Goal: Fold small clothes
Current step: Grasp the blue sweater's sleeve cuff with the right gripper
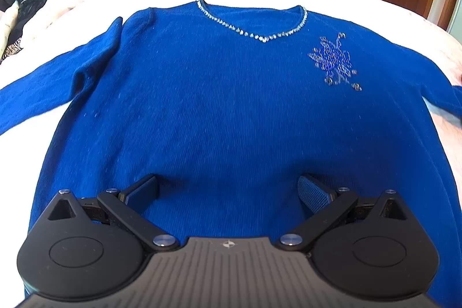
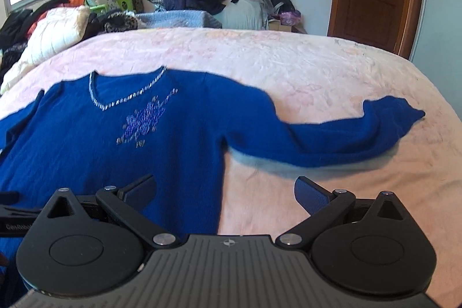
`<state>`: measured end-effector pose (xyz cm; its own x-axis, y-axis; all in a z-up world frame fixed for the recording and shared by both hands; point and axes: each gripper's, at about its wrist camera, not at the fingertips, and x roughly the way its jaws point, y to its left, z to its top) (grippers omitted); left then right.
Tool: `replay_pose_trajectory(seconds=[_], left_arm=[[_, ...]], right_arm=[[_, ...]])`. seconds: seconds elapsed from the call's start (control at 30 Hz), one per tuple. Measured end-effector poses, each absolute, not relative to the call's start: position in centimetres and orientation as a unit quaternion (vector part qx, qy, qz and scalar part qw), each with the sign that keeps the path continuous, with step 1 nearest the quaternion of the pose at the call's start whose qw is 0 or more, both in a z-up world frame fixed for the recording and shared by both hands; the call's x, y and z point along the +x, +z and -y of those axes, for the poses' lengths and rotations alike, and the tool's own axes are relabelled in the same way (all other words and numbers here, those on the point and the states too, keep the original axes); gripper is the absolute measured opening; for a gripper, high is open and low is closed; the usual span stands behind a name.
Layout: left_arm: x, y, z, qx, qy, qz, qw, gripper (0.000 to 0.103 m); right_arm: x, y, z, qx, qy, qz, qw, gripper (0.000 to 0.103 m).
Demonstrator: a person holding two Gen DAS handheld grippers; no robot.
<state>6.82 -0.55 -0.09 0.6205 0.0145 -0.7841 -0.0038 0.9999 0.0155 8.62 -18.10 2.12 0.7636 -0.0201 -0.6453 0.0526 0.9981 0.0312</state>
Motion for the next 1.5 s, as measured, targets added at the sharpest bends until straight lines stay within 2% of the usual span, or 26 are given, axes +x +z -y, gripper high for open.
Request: replay_pose_trajectory(seconds=[0.3, 0.43, 0.6, 0.7, 0.83, 0.93, 0.97, 1.0, 1.13, 1.3, 1.33, 1.4, 1.47, 1.5], left_arm=[[6.7, -0.6, 0.8, 0.010, 0.008, -0.401, 0.916, 0.103], [6.0, -0.9, 0.8, 0.014, 0.002, -0.373, 0.928, 0.103], [5.4, -1.2, 0.8, 0.010, 0.003, -0.352, 0.936, 0.103], [5.5, -1.3, 0.8, 0.009, 0.003, -0.351, 0.936, 0.103], [5.5, -1.3, 0.7, 0.009, 0.001, -0.351, 0.936, 0.103], [5.5, -1.3, 0.7, 0.009, 0.001, -0.351, 0.936, 0.103], [5.5, -1.3, 0.7, 0.009, 0.001, -0.351, 0.936, 0.103], [5.5, -1.3, 0.6, 0.009, 0.001, -0.352, 0.936, 0.103], [5.5, -1.3, 0.7, 0.009, 0.001, -0.351, 0.936, 0.103], [5.5, -1.3, 0.7, 0.009, 0.002, -0.351, 0.936, 0.103], [5.5, -1.3, 0.7, 0.009, 0.002, -0.351, 0.936, 0.103], [5.5, -1.3, 0.7, 0.009, 0.001, -0.351, 0.936, 0.103], [5.6, -1.2, 0.7, 0.009, -0.004, -0.353, 0.936, 0.103], [5.8, -1.2, 0.6, 0.007, -0.007, -0.354, 0.935, 0.103]], right_arm=[[10.2, 6.2, 21.7, -0.005, 0.007, -0.323, 0.946, 0.103], [10.2, 10.5, 26.5, -0.009, -0.005, -0.315, 0.949, 0.103], [9.3, 16.2, 34.7, -0.045, -0.095, -0.267, 0.958, 0.103], [9.8, 16.4, 41.5, 0.062, -0.123, -0.277, 0.951, 0.103], [11.2, 10.4, 50.2, 0.355, -0.071, -0.288, 0.887, 0.101], [12.9, 4.9, 52.7, 0.434, -0.086, -0.284, 0.851, 0.086], [13.6, 3.4, 53.3, 0.436, -0.103, -0.287, 0.847, 0.073], [14.6, 1.8, 53.5, 0.435, -0.123, -0.292, 0.843, 0.064], [17.3, -2.9, 55.4, 0.465, -0.153, -0.296, 0.820, 0.063], [19.6, -6.1, 57.3, 0.511, -0.171, -0.273, 0.797, 0.063], [20.0, -6.4, 57.2, 0.511, -0.167, -0.270, 0.799, 0.060], [20.7, -6.5, 56.7, 0.491, -0.165, -0.273, 0.811, 0.039], [21.0, -6.7, 56.3, 0.476, -0.164, -0.279, 0.818, 0.028], [20.8, -6.8, 56.2, 0.473, -0.163, -0.278, 0.820, 0.026]])
